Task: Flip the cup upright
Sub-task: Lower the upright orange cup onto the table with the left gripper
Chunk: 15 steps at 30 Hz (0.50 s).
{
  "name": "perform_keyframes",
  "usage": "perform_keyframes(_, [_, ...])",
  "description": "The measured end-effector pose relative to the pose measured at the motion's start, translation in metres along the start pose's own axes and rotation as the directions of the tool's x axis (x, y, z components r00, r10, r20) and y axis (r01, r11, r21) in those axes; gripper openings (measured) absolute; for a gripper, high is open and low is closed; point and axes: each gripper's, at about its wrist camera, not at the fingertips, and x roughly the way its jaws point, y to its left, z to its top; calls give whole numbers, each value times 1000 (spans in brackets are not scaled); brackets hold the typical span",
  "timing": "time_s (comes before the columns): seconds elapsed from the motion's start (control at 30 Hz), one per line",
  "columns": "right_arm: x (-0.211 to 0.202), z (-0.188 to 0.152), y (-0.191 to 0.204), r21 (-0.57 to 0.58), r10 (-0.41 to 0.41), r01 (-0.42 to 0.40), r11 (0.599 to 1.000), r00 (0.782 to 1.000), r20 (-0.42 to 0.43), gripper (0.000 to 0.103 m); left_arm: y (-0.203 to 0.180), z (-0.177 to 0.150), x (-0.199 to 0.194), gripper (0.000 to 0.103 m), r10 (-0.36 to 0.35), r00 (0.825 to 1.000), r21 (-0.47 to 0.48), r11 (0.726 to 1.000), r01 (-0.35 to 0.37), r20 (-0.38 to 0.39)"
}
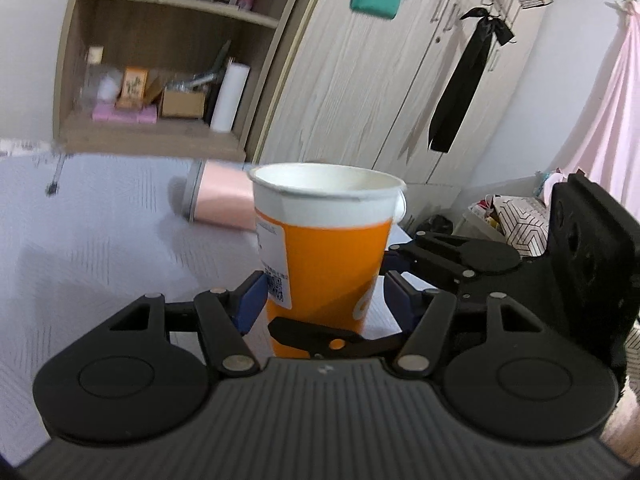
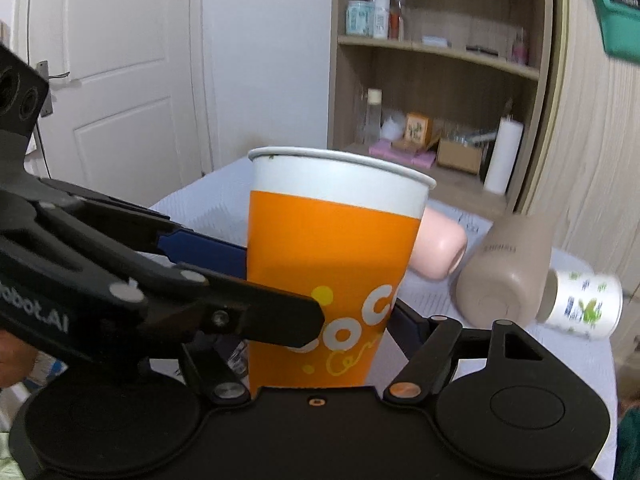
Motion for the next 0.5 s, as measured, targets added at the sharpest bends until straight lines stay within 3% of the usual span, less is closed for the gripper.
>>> perform_keyframes(0.33, [20, -7, 8, -130, -106, 131, 983, 977, 184, 79, 4, -1, 16, 62, 39, 993, 106, 993, -51, 109])
perform_keyframes(0.5, [34, -8, 11, -174, -158, 189, 966, 971, 181, 79, 8, -6, 30, 62, 55, 994, 124, 990, -67, 99])
